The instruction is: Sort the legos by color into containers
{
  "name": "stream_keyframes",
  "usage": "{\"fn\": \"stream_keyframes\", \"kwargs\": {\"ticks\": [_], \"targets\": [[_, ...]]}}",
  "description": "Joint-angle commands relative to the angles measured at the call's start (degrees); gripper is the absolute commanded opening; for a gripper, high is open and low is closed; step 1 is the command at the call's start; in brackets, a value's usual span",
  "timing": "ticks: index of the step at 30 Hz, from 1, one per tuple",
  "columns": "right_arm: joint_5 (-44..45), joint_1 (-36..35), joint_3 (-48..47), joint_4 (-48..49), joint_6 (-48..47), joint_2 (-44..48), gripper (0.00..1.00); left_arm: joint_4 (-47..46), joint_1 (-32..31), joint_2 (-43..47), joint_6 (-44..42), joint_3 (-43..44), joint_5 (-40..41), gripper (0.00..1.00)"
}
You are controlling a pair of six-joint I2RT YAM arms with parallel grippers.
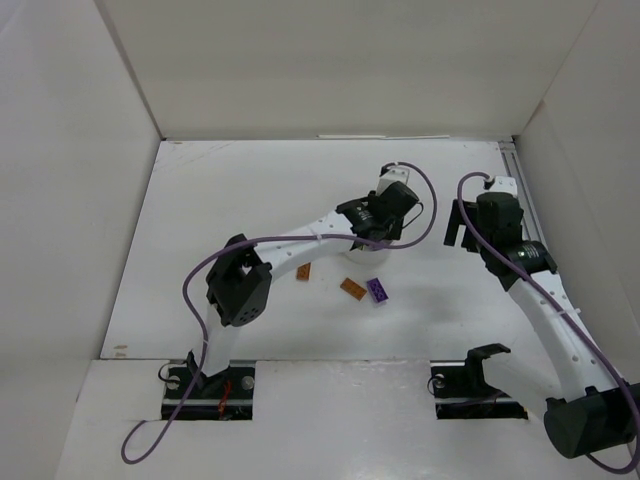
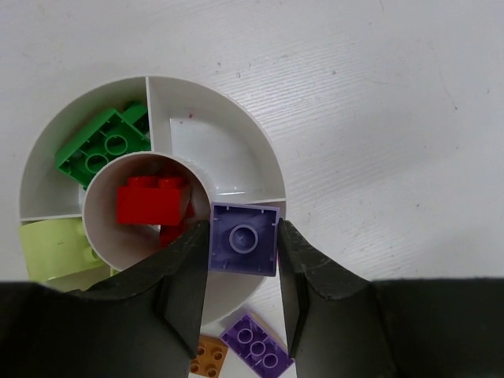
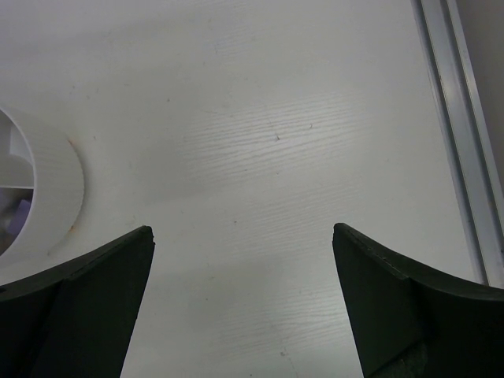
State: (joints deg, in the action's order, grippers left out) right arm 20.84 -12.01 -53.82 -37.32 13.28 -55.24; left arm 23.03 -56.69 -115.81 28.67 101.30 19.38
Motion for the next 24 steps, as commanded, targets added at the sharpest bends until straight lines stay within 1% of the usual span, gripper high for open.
{"fn": "stream_keyframes", "kwargs": {"ticks": [1,2,3,6,8,9,10,14,16,17,19,24], "targets": [[-0.45,0.32,0.21,0.93,-0.45,0.4,1.0,4.31,-0.53,1.46,1.04,1.89,4.09,0.25],[-0.45,0.32,0.21,0.93,-0.45,0.4,1.0,4.31,-0.53,1.46,1.04,1.89,4.09,0.29],[-0.45,0.32,0.21,0.93,-0.45,0.4,1.0,4.31,-0.53,1.46,1.04,1.89,4.09,0.36],[-0.45,0.32,0.21,0.93,-0.45,0.4,1.0,4.84,-0.53,1.46,1.04,1.89,4.09,0.4],[-0.97,0.32,0.21,0.93,-0.97,0.4,1.0,4.84,-0.53,1.46,1.04,1.89,4.09,0.46],[-0.98,0.32,0.21,0.93,-0.97,0.4,1.0,4.84,-0.53,1.99,1.04,1.89,4.09,0.46],[-0.98,0.32,0.21,0.93,-0.97,0.4,1.0,4.84,-0.53,1.99,1.04,1.89,4.09,0.49],[-1.59,0.32,0.73,1.46,-1.5,0.4,1.0,4.84,-0.53,2.52,1.04,1.89,4.09,0.49],[-2.3,0.32,0.74,1.46,-1.5,0.4,1.0,4.31,-0.53,3.13,0.43,1.89,4.09,0.52],[-2.99,0.32,0.74,1.98,-2.11,0.4,1.0,3.79,-0.53,3.74,-0.18,1.89,3.57,0.52],[-3.78,0.32,0.74,2.51,-2.91,0.93,1.0,3.26,-0.53,5.24,-0.8,1.89,2.87,0.56],[-6.95,0.32,1.79,3.74,-4.83,2.24,1.0,0.71,-0.53,9.89,-1.33,-1.7,2.33,0.6]]}}
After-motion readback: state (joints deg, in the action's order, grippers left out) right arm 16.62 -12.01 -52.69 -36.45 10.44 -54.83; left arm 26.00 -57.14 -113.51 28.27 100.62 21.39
